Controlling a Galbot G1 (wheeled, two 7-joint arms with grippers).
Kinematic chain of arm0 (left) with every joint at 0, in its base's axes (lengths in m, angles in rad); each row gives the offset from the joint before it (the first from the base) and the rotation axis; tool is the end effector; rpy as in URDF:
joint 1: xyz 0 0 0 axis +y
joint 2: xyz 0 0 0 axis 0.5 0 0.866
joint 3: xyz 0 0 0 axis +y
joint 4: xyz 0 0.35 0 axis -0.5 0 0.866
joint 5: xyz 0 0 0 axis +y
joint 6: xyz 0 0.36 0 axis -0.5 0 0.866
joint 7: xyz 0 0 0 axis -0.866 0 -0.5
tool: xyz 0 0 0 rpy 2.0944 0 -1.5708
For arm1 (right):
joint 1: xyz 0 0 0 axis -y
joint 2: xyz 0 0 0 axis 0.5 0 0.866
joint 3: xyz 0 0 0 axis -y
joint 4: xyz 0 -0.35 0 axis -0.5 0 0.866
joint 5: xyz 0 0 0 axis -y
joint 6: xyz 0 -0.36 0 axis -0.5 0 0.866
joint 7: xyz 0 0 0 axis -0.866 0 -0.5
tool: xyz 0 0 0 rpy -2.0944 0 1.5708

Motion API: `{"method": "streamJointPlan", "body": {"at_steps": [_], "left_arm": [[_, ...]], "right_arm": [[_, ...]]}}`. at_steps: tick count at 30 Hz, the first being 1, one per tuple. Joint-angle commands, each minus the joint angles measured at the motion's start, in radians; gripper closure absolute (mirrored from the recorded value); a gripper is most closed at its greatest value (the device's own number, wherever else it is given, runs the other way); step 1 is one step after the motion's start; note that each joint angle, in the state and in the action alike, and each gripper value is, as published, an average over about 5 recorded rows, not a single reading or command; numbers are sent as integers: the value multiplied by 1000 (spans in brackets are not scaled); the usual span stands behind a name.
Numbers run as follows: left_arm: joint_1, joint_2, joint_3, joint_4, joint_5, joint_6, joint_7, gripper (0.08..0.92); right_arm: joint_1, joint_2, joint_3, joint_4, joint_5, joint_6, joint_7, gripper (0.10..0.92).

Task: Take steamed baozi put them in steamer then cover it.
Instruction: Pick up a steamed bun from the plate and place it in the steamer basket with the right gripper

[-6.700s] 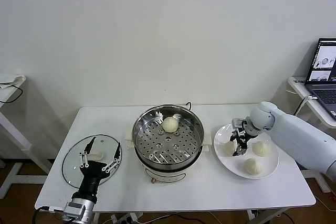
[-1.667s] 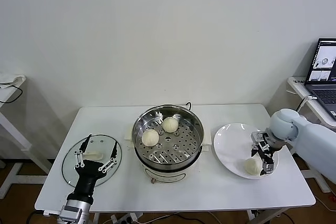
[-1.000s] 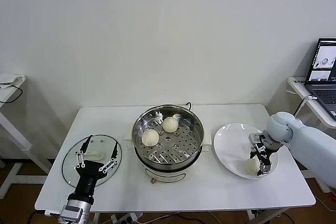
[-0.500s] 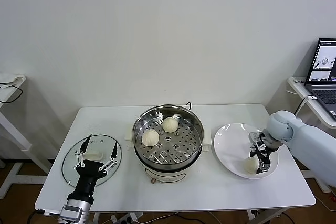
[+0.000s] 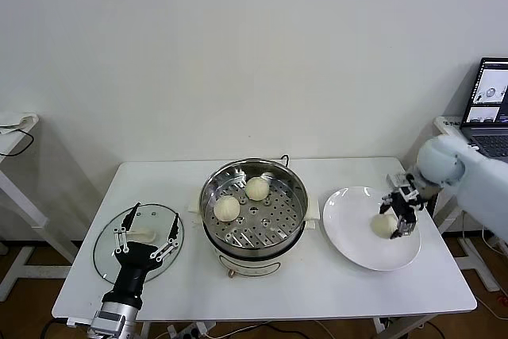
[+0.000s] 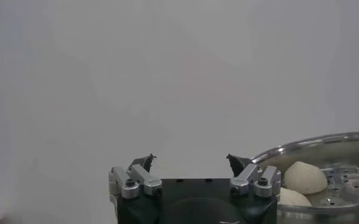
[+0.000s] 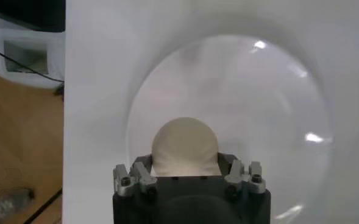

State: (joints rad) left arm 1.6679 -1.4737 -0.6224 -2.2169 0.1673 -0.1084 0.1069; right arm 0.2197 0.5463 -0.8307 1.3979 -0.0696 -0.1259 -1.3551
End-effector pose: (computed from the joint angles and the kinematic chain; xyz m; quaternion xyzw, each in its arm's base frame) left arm 0.1571 0.0411 -0.2720 0.0486 0.9849 0.1552 0.0594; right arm 0.5094 -0.1720 -0.0799 0.5403 -0.4915 0.5628 0.3871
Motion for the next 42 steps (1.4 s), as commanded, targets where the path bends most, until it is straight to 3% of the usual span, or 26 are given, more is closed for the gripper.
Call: {"method": "streamJointPlan", "body": {"at_steps": [1, 7, 17, 27, 42], "left_arm": [[5, 2, -4, -6, 1, 1, 0, 177], [6, 3, -11, -9, -1, 2, 0, 177], [14, 7, -23, -23, -5, -4, 2, 177], [14, 12, -38, -36, -12, -5, 4, 177], [19, 14, -55, -38, -12, -11, 5, 177]], "right_arm": [[485, 65, -256, 73, 115, 307, -26, 327], [568, 195, -336, 130, 50, 513, 70, 321], [561, 443, -416, 100, -98, 675, 252, 323], [461, 541, -435, 78, -149, 708, 299, 323], [385, 590, -473, 125, -77, 670, 276, 321]]}}
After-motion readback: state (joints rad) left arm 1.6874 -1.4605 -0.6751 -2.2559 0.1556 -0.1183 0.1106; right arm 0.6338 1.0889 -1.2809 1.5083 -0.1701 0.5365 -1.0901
